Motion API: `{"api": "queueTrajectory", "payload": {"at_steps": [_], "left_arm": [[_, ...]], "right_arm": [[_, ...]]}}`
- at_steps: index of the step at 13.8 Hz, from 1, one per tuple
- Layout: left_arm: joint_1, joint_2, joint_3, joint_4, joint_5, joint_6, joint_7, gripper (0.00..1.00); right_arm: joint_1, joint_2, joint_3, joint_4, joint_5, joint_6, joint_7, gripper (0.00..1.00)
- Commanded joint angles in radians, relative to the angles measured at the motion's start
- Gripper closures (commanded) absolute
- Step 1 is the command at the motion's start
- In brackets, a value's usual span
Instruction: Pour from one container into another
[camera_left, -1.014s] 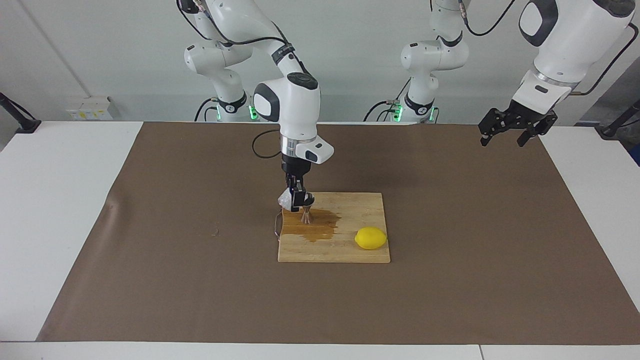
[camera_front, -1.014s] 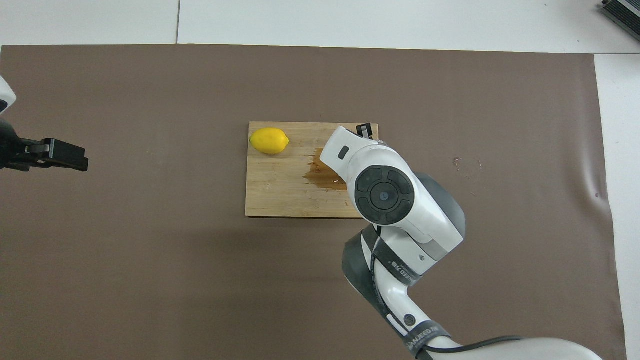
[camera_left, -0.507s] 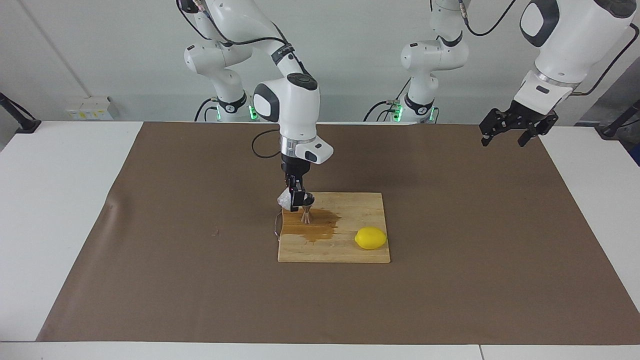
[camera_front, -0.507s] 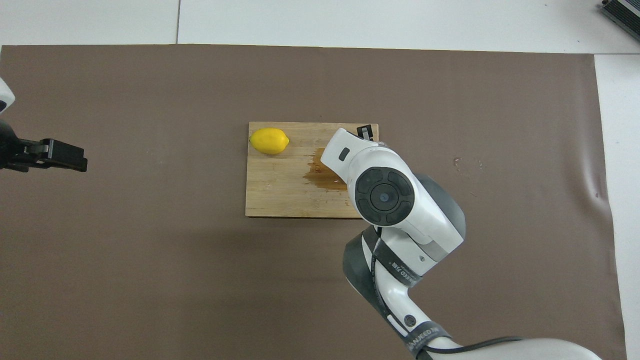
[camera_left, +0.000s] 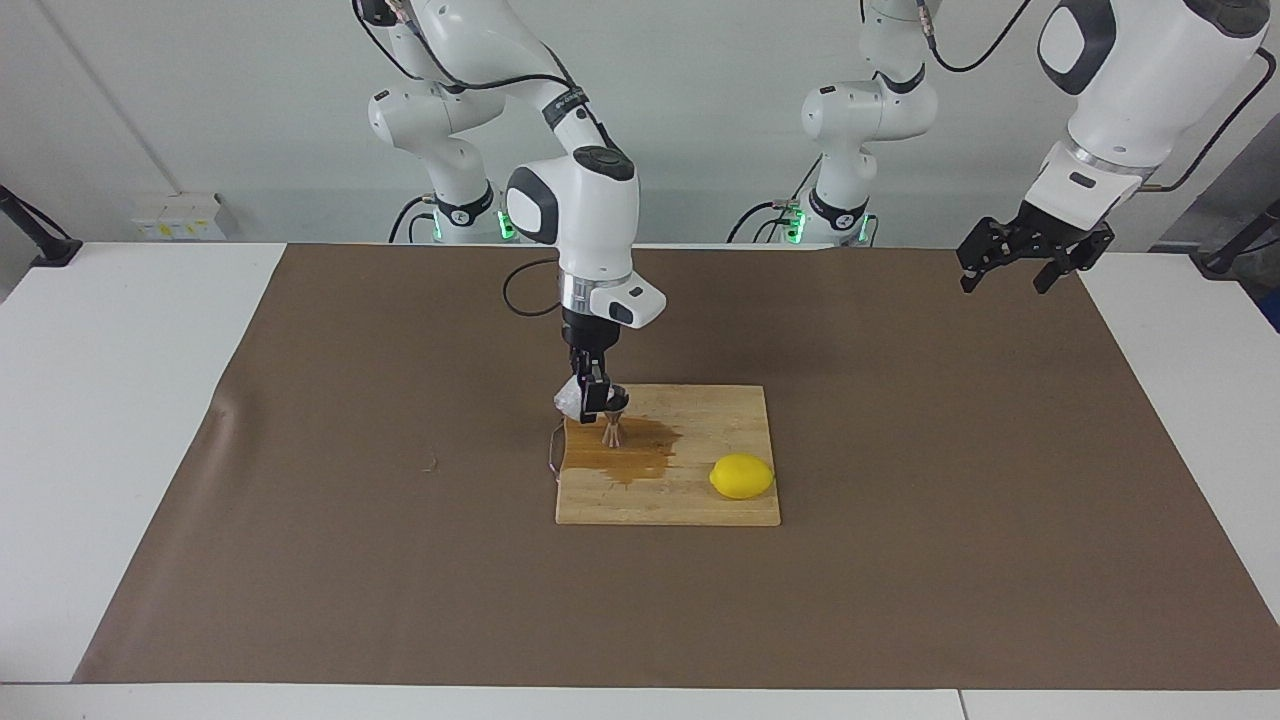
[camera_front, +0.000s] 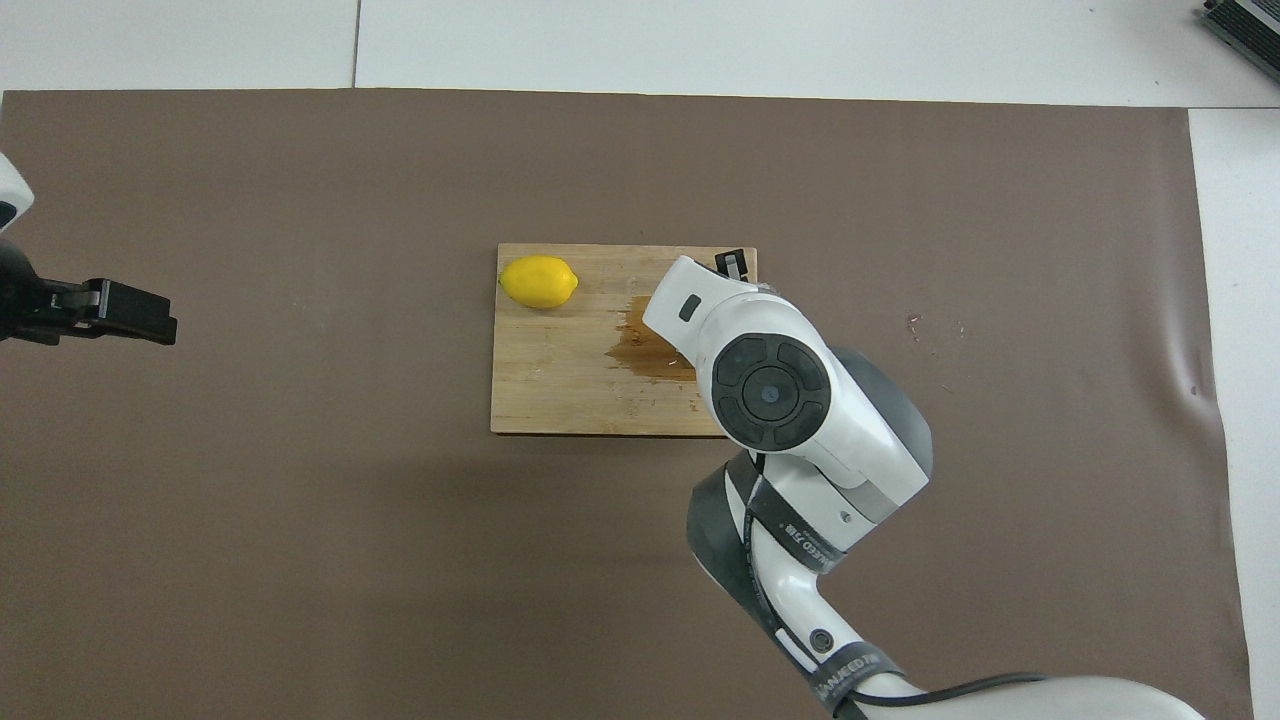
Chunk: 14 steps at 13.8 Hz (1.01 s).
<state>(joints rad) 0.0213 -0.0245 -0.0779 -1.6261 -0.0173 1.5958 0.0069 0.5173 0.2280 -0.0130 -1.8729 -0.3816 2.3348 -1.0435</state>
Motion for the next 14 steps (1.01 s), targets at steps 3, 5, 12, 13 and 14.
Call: {"api": "queueTrajectory", "payload": {"at_steps": [3,5,12,13,14], "left_arm": [[0.017,-0.031,-0.003,-0.034,0.014,0.007,0.004,0.0],[0.017,-0.031,-0.005,-0.034,0.014,0.01,0.004,0.0],[0.0,-0.031,-0.003,-0.034,0.004,0.009,0.002,0.0],[0.0,-0.031,-0.003,-0.034,0.004,0.007,0.001,0.0],[0.0,-0.031,-0.003,-0.034,0.004,0.007,0.001,0.0]], "right_arm": [[-0.017,-0.035,0.004,-0.031,-0.005,0.018,0.028,0.7],[-0.022,-0.039,0.004,-0.028,0.076,0.018,0.019,0.7],[-0.057,-0.055,0.004,-0.025,0.248,0.02,-0.004,0.7],[-0.08,-0.058,0.004,-0.023,0.303,0.021,-0.057,0.7],[-0.098,-0.062,0.004,-0.023,0.364,0.02,-0.11,0.7]]}}
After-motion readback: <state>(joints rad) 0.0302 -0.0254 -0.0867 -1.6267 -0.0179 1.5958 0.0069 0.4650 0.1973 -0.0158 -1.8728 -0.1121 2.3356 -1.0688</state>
